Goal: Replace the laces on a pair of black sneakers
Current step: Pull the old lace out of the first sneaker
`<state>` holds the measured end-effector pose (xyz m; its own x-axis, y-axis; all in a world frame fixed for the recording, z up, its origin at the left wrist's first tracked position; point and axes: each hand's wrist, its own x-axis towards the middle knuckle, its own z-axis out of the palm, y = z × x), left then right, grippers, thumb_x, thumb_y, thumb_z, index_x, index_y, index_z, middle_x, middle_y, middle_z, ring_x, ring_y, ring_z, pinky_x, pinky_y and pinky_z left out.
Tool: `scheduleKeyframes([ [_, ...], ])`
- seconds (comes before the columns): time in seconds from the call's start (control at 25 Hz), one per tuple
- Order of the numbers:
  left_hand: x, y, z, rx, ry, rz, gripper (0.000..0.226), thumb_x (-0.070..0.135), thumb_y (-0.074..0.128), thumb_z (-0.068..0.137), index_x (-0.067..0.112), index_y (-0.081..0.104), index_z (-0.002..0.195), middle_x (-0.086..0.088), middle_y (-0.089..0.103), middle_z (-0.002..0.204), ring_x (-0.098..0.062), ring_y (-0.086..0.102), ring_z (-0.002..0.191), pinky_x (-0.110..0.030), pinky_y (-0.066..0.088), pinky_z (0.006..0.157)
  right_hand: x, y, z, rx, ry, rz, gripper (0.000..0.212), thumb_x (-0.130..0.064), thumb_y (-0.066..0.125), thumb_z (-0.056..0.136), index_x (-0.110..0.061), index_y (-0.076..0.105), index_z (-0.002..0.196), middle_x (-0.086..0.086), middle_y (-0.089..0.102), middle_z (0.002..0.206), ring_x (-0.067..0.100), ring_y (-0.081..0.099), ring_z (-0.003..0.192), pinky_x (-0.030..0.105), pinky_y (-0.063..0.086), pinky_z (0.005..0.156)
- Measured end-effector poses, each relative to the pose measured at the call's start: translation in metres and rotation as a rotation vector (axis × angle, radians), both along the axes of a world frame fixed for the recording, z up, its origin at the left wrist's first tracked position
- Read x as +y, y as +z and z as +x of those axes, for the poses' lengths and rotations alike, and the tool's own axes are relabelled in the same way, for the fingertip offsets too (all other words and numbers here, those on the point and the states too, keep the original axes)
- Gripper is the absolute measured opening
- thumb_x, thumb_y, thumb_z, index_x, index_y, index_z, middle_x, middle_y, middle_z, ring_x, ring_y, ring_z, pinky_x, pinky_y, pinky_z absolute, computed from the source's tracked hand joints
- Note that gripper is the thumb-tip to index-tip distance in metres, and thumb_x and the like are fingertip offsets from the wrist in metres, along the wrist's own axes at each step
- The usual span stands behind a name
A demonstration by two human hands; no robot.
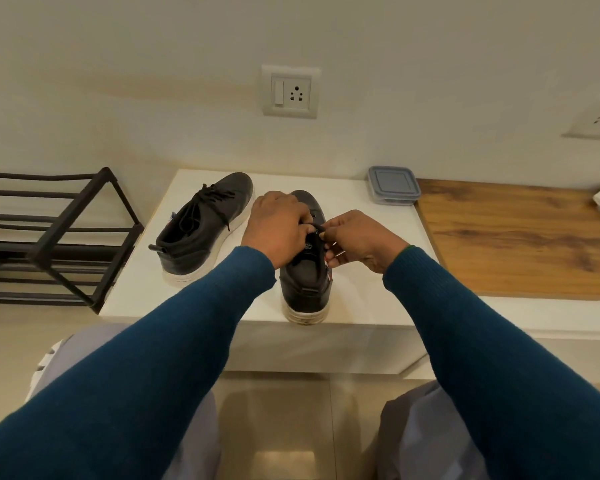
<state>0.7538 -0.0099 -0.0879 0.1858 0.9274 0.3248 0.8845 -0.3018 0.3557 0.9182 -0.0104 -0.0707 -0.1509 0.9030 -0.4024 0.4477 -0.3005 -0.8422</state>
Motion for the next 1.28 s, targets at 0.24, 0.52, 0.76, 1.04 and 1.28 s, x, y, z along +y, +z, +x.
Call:
scheduleKeyframes([
  [0.24,0.006,0.014,-0.021,-0.608,0.362,-0.043,0.02,0.016,0.056,0.089,0.016,0.062,0.109,-0.002,0.06,0.118,-0.022,0.056,0.113,-0.038,0.048,0.099,-0.001,-0.001,0.002,0.016,-0.018,-0.007,0.021,-0.002,0.049,0.1,-0.003,0.069,0.107,0.013,0.062,0.074,0.016,0.06,0.055,0.032,0.062,0.063],
  [0.52,0.001,-0.001,0.007,0.247,-0.048,-0.028,0.018,0.039,0.059,0.096,0.025,0.066,0.104,0.001,0.064,0.117,-0.027,0.042,0.133,-0.043,0.026,0.114,0.002,-0.002,0.001,-0.006,0.002,0.011,0.02,-0.002,0.049,0.1,-0.001,0.07,0.103,0.01,0.062,0.068,0.016,0.06,0.055,0.034,0.061,0.066],
  [0.76,0.005,0.03,-0.015,-0.79,0.29,0.108,0.009,0.016,0.052,0.097,0.02,0.056,0.09,0.006,0.062,0.088,-0.002,0.06,0.073,-0.019,0.046,0.063,0.003,-0.002,0.002,0.002,0.006,0.014,0.022,-0.002,0.049,0.1,-0.008,0.069,0.106,0.015,0.064,0.079,0.017,0.06,0.058,0.037,0.062,0.069],
  [1.04,0.0,0.022,-0.055,-0.081,0.31,-0.501,0.02,0.012,0.052,0.094,0.003,0.069,0.1,-0.014,0.073,0.093,-0.029,0.072,0.088,-0.045,0.06,0.082,0.003,-0.007,-0.006,-0.108,0.027,0.159,0.014,-0.009,0.051,0.097,-0.012,0.065,0.099,0.01,0.068,0.078,0.014,0.065,0.056,0.028,0.059,0.056],
  [1.28,-0.012,0.021,-0.032,-0.26,0.063,-0.435,0.025,0.027,0.062,0.088,0.009,0.071,0.103,-0.005,0.066,0.102,-0.026,0.067,0.094,-0.041,0.056,0.089,0.007,-0.016,-0.022,-0.46,0.069,0.522,0.039,-0.018,0.059,0.085,-0.02,0.061,0.124,0.004,0.06,0.113,0.02,0.06,0.095,0.033,0.053,0.077],
])
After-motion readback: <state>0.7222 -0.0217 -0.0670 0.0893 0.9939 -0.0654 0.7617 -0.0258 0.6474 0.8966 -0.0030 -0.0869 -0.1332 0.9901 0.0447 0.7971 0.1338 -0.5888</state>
